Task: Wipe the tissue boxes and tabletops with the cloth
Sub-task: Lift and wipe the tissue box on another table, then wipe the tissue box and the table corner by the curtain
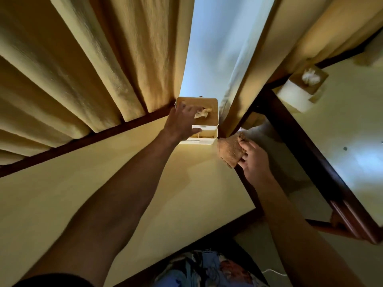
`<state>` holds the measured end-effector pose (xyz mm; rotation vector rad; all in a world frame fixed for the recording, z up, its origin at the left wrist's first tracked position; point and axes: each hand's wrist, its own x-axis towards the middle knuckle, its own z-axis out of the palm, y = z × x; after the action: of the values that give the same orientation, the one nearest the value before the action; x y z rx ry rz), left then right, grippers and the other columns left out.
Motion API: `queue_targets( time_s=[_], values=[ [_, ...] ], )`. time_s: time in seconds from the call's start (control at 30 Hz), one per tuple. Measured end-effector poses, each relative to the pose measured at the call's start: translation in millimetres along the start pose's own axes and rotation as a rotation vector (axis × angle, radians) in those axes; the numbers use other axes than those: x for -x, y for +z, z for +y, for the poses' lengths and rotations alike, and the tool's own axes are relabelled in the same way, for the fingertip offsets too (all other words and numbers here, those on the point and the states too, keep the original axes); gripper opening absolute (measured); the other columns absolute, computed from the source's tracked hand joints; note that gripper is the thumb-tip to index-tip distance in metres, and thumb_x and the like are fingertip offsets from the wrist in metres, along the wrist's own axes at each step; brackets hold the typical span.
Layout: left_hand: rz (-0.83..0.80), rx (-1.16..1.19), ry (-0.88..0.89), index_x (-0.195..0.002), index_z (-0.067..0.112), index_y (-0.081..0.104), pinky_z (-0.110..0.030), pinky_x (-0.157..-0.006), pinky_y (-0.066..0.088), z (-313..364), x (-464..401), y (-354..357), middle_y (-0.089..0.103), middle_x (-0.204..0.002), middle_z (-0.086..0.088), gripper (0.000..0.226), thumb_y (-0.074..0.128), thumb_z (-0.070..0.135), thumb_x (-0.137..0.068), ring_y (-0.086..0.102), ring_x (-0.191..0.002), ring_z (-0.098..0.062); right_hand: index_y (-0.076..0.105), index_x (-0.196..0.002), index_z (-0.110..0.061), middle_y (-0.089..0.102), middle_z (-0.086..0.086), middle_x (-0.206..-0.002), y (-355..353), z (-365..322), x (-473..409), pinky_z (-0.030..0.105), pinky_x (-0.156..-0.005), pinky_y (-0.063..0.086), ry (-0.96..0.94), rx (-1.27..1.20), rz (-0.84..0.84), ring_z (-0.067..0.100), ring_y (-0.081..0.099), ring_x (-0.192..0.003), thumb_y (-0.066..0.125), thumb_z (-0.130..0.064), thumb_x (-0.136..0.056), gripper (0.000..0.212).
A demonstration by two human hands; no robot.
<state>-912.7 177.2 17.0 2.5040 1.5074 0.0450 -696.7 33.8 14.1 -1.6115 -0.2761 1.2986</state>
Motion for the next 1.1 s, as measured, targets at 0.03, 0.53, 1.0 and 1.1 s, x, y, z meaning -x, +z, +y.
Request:
queue_targets(
  time_s=[0.03, 0.53, 1.0, 1.1],
  values=[
    [-0.005, 0.072, -0.068, -0.161, 0.021, 0.029, -0.052, -0.116, 0.034, 5, 13, -2, 0.038, -0.162, -0.004, 0.092, 0.075, 0.053, -0.088, 0.027, -0.15, -0.031, 0.073, -0.113, -0.027, 0.068, 0.009, -0.135, 0, 1, 10, 0.053, -0.108, 0.051, 0.007, -0.031, -0.043, 0.03, 0.063, -0.128, 0.07, -0.026, -0.098, 0.015],
    [0.274, 1.974, -1.167, -0.111, 0.01, 0.068, -0.047, -0.111, 0.046, 39, 442, 27, 0.077, -0.106, -0.007, 0.059, 0.052, 0.065, -0.098, 0.074, -0.102, -0.026, 0.075, -0.12, -0.014, 0.079, 0.015, -0.11, 104, 123, 228, 0.046, -0.086, 0.061, 0.245, 0.382, -0.968, 0.034, 0.076, -0.103, 0.073, -0.016, -0.095, 0.026],
    [1.248, 2.131, -0.906, -0.126, 0.007, 0.063, -0.04, -0.092, 0.057, -14, 676, 29, 0.069, -0.12, -0.008, 0.035, 0.063, 0.004, -0.091, 0.069, -0.104, -0.022, 0.076, -0.116, -0.005, 0.077, 0.017, -0.105, 227, 252, 392, 0.049, -0.087, 0.054, 0.324, 0.724, -1.307, 0.033, 0.072, -0.099, 0.068, -0.007, -0.093, 0.024],
    [1.2, 2.003, -0.91, -0.134, 0.01, 0.06, -0.041, -0.093, 0.06, -55, 727, 23, 0.071, -0.129, -0.007, 0.052, 0.071, -0.004, -0.085, 0.07, -0.113, -0.025, 0.075, -0.116, -0.006, 0.075, 0.021, -0.115, 266, 290, 423, 0.048, -0.088, 0.059, 0.409, 0.78, -1.36, 0.033, 0.071, -0.107, 0.074, -0.02, -0.09, 0.029]
  ],
)
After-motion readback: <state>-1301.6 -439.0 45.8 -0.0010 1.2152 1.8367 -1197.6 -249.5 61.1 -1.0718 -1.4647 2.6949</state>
